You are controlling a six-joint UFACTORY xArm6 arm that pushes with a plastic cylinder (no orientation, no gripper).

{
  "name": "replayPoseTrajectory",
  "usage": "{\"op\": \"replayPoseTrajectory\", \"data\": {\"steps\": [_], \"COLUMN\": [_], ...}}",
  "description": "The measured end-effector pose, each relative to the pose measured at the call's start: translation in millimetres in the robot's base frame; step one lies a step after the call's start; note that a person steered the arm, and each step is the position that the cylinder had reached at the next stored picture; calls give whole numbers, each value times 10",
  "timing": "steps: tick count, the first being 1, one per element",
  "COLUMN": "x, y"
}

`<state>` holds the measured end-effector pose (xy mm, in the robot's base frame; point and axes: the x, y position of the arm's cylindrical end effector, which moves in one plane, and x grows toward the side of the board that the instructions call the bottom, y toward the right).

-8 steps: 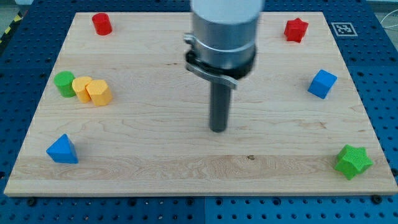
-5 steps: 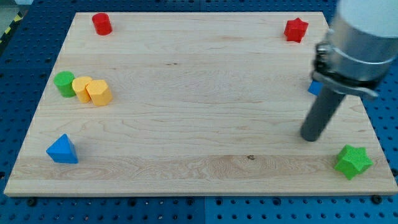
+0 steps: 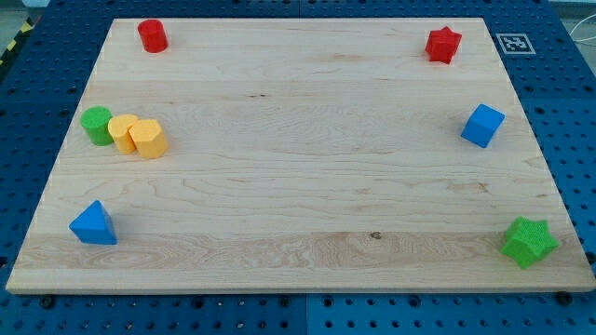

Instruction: Push the green star towards the center

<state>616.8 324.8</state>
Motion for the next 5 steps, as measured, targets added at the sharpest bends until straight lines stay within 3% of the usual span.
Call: {"op": "replayPoseTrajectory", "data": {"steps": [3, 5], "x": [-520, -412], "y": [-527, -620]}}
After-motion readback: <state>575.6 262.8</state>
